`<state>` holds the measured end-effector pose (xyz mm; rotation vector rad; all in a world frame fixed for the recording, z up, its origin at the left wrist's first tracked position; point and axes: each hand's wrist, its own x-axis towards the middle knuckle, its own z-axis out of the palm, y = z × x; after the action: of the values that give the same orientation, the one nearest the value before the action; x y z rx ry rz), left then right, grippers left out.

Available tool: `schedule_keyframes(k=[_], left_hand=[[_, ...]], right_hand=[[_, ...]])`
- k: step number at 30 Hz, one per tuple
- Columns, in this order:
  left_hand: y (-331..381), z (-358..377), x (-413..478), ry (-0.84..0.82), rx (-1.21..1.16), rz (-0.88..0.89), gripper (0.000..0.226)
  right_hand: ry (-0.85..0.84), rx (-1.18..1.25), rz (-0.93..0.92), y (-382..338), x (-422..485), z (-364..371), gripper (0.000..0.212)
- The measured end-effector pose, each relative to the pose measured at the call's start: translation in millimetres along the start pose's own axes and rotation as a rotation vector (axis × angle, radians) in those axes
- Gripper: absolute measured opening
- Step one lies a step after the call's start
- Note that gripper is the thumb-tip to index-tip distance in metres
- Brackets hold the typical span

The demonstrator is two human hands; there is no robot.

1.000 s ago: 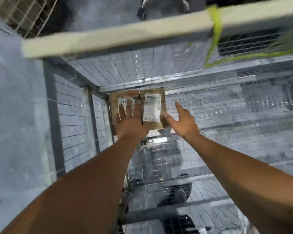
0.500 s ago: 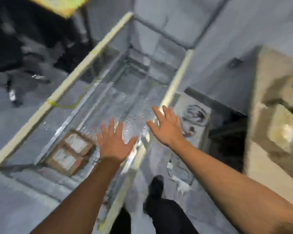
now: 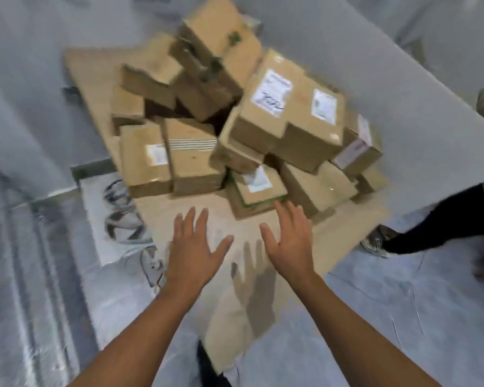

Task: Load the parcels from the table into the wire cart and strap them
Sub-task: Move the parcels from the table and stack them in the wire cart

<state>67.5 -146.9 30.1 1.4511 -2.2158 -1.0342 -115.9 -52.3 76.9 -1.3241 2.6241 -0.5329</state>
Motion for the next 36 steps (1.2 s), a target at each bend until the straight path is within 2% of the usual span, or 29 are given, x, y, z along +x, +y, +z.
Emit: schedule_keyframes(k=[3,6,9,13,16,18,21,23,25,28,31,36], left_hand=[[56.3,59.6,42.9,0.001,-0.167,-0.028,0.081],[80.5,104.9,87.3,0.048,-0.342,-0.128,0.082],[86.4,134.4,124.8,0.073,-0.465,-0.281,0.097],[80.5,155.1,140.9,0.161,-0.516,-0.327,0.088],[72.4,153.5,119.9,0.155,-0.552,-0.303,0.076],[65.1,146.6,97.6,0.102,-0.564,-0.285,0.074],[60.4,134.3,67.1,-0.010,-0.574,-0.291,0.086],[55.4,126.4,46.4,-0.024,-0.570,-0.275,0.076],[47.6,115.3,23.5,0.003,-0.619,-0.290,0.073],[29.6,94.9,-17.1,0.062,-0.730,-0.316,0.075],[3.0,71.0,-59.9,0.095,-0.819,-0.310,0.081],[-56.9,12.9,-126.0,0.313,-0.878,-0.369,0.083]], right_hand=[[-0.006,0.077,0.149,70.5,16.8,-15.7,0.065],[-0.026,0.212,0.190,109.9,32.3,-12.8,0.065],[-0.060,0.323,0.162,120.1,54.5,-1.8,0.064],[-0.047,0.470,0.153,118.8,85.0,16.8,0.065],[-0.085,0.595,0.223,117.5,101.3,30.9,0.070],[-0.171,0.662,0.282,115.3,105.8,38.6,0.070],[-0.303,0.825,0.317,112.5,101.5,50.3,0.047],[-0.315,0.871,0.321,110.6,84.5,53.2,0.052],[-0.323,0.907,0.324,105.2,59.8,51.5,0.067],[-0.395,0.967,0.304,86.7,17.1,49.9,0.076],[-0.478,0.975,0.237,54.6,-17.0,55.4,0.077],[-0.633,0.876,0.032,-36.1,-53.5,81.2,0.071]])
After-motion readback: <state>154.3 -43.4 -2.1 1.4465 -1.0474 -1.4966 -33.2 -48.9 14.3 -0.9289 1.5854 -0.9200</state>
